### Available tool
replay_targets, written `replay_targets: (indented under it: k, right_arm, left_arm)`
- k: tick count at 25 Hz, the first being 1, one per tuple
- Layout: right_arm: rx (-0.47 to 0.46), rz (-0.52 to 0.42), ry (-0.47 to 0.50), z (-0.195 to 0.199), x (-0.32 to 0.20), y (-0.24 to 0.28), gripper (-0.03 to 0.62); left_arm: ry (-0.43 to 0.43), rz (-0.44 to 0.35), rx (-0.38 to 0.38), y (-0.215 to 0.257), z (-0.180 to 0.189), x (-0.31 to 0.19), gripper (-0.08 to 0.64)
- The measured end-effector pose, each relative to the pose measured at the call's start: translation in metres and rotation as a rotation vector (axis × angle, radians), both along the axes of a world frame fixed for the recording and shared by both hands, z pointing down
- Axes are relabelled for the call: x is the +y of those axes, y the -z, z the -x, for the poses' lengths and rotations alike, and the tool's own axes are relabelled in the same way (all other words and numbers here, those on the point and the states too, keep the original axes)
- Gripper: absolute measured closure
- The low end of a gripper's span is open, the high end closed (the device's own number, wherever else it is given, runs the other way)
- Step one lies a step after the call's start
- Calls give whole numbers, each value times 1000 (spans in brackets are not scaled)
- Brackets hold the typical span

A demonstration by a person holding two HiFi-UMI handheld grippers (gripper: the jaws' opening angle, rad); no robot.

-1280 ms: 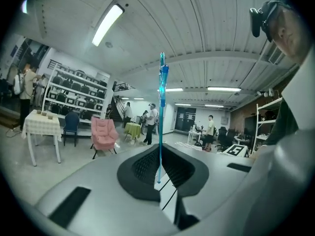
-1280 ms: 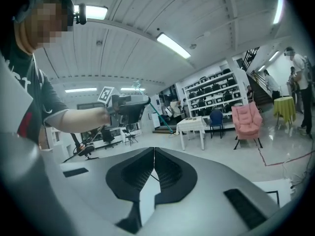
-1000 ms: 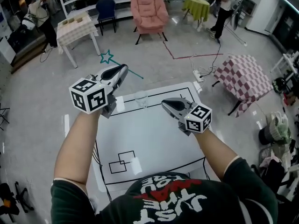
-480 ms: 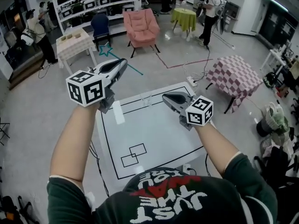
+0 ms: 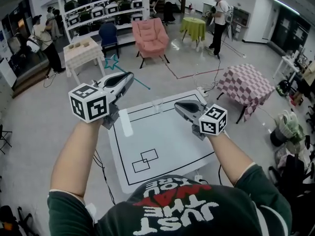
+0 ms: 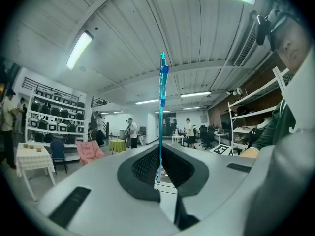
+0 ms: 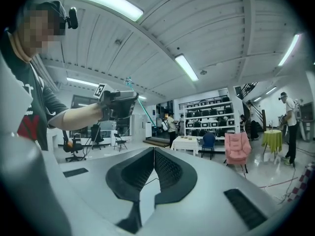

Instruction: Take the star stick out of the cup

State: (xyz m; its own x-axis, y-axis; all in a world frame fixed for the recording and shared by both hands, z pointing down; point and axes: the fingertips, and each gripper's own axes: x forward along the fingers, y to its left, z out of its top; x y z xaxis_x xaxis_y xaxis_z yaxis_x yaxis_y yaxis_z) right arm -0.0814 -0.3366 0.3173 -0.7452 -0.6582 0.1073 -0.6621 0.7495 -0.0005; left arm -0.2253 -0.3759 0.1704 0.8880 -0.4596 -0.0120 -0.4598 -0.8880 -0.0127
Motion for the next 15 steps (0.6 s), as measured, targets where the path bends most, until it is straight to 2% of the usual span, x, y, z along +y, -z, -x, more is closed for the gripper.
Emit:
replay_targets:
  k: [3,8,15]
  right_arm:
    - [-7,-10,19,-4,9,6,558]
    - [-3,-8,85,-31,21,0,558]
    - [21,30,172,-77,35,-25,558]
  left_arm:
    - [15,4,-11,-4,2,18,540]
    - [59,38,-8,-23,-19,41,540]
    - [145,140,29,-79,-54,65,540]
